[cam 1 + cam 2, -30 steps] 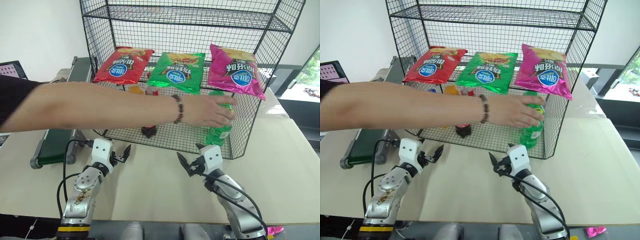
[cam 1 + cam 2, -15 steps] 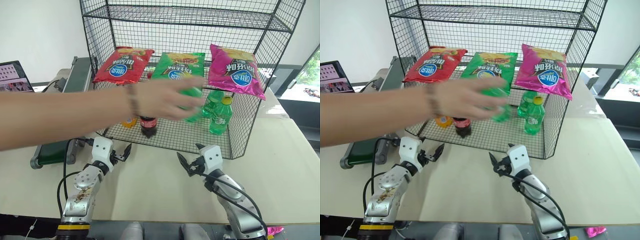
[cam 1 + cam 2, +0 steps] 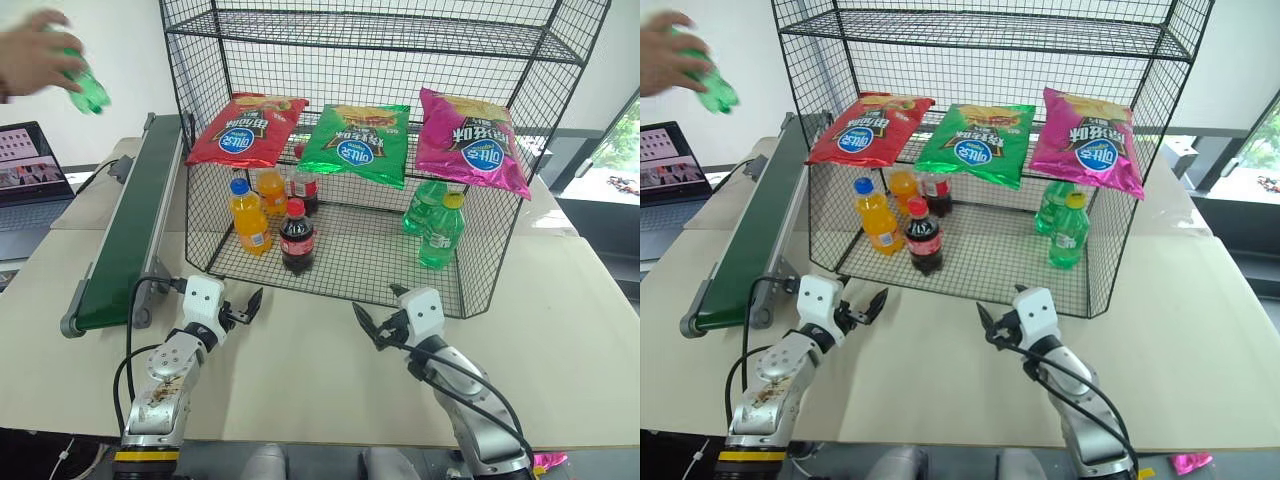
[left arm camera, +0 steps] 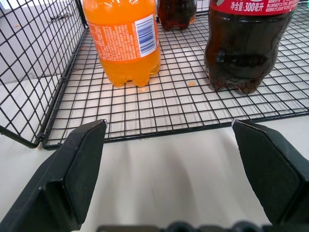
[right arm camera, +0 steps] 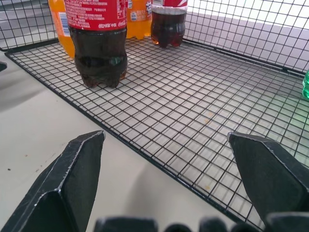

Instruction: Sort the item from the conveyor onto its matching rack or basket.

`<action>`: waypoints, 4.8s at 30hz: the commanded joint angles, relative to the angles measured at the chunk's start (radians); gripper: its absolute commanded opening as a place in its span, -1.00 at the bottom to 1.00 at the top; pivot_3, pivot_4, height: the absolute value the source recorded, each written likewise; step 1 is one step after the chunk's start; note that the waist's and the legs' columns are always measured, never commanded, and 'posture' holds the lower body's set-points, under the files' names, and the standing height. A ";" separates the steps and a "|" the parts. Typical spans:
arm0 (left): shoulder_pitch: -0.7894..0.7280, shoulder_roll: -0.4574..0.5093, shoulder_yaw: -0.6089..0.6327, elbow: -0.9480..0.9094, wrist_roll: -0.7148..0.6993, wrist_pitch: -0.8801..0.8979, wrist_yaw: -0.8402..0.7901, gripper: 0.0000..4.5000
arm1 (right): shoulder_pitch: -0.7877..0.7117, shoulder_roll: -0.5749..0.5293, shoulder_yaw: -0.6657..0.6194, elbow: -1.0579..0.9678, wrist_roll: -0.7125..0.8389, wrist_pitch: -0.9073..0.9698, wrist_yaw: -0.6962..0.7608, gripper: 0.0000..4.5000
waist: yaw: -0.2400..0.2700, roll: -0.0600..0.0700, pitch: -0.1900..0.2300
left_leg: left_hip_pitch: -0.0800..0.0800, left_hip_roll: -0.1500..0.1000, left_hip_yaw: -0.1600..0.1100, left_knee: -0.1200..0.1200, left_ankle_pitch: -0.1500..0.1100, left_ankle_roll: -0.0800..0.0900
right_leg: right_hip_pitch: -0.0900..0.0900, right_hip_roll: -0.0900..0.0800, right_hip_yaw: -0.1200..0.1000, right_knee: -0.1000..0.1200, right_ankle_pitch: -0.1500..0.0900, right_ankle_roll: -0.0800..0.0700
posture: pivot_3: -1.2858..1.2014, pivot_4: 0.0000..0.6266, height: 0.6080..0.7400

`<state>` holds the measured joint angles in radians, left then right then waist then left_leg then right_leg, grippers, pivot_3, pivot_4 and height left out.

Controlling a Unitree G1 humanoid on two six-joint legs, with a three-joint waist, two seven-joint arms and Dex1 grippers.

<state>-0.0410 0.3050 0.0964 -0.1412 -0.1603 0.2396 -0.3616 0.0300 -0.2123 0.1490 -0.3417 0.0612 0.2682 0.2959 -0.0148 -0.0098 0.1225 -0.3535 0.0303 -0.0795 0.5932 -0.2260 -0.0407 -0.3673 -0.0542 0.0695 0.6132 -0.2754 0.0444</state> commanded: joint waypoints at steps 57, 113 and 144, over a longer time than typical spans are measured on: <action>-0.008 0.158 0.577 -0.090 -0.371 0.098 0.117 0.95 | -0.814 -0.041 -0.003 0.075 0.534 0.238 0.631 1.00 | -0.004 -0.001 0.000 | 0.000 0.001 0.000 0.001 0.000 0.000 | -0.001 0.000 -0.001 0.002 0.002 -0.003 | 0.03 -0.52 0.97; -0.017 0.416 0.406 -0.375 -0.716 0.460 -0.153 0.40 | -0.374 -0.215 -0.085 -0.192 0.504 0.236 0.455 1.00 | -0.002 -0.003 0.003 | -0.002 0.000 0.000 -0.002 -0.001 0.000 | -0.002 -0.001 -0.001 -0.002 0.002 -0.003 | 0.03 -0.52 0.97; -0.496 0.232 -0.078 -0.156 -0.805 0.600 -0.574 0.40 | -0.365 -0.238 -0.072 -0.188 0.834 0.561 0.430 1.00 | -0.006 -0.003 0.005 | -0.001 0.002 0.000 -0.001 -0.001 0.003 | -0.001 0.002 0.000 -0.001 -0.003 0.003 | 0.03 -0.52 0.97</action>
<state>-0.5054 0.5445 -0.0074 -0.2663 -0.9134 0.8263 -0.9341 -0.3135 -0.4744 0.0677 -0.5116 0.8327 0.8012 0.7173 -0.0209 -0.0125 0.1277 -0.3544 0.0321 -0.0794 0.5926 -0.2274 -0.0381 -0.3683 -0.0522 0.0698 0.6123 -0.2785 0.0477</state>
